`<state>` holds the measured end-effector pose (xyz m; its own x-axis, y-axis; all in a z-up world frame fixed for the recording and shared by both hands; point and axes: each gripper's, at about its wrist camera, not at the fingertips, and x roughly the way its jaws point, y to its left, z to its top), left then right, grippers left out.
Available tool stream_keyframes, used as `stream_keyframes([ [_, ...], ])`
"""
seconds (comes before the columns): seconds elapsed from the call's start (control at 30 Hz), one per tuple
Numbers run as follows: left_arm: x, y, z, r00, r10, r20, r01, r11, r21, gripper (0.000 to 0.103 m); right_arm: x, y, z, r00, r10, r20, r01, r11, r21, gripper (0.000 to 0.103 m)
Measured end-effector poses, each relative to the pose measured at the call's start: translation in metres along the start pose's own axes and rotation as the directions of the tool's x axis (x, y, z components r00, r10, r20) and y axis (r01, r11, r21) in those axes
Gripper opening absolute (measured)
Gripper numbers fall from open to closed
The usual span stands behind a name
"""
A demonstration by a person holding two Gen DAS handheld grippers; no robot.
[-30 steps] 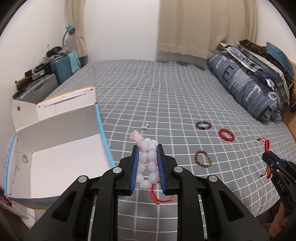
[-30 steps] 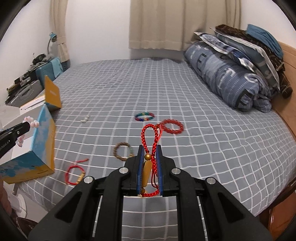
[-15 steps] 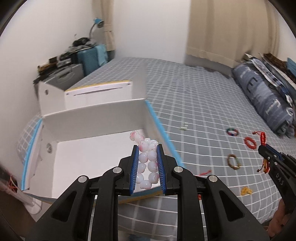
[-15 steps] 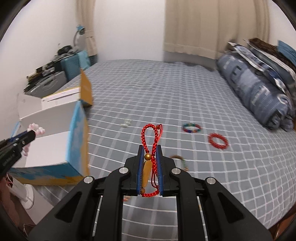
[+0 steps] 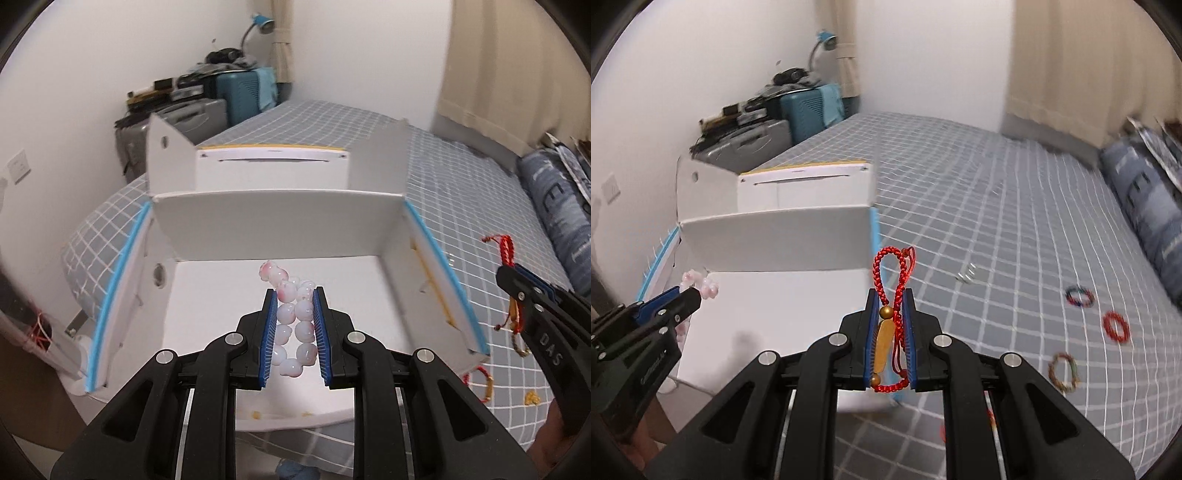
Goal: Organize jewelry
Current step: 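Carry both held bracelets over the open white box, then open the left tool and the right tool to drop both bracelets into the box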
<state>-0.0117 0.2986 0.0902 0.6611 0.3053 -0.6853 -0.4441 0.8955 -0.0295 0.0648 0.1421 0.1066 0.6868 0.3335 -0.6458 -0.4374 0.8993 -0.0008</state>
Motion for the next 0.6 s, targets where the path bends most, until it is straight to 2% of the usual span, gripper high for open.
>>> stream_keyframes([
  [0.23,0.017,0.03,0.007,0.998,0.05,-0.029,-0.051,0.998,-0.036,0.019,0.041,0.042,0.017,0.996,0.054,-0.069,-0.057,0.997,-0.044,0.012],
  [0.33,0.03,0.043,0.006,0.997,0.061,-0.051,-0.064,0.997,-0.047,0.019,0.06,0.053,0.014,0.994,0.047,-0.1,-0.054,0.996,-0.066,0.012],
  [0.47,0.049,0.06,-0.001,0.991,0.088,-0.105,-0.094,0.994,-0.058,0.019,0.087,0.058,0.007,0.983,0.063,-0.171,-0.073,0.996,-0.052,0.012],
  [0.6,0.067,0.07,-0.008,0.982,0.071,-0.176,-0.087,0.993,-0.083,0.019,0.107,0.062,0.0,0.969,0.067,-0.239,-0.079,0.996,-0.041,0.012],
])
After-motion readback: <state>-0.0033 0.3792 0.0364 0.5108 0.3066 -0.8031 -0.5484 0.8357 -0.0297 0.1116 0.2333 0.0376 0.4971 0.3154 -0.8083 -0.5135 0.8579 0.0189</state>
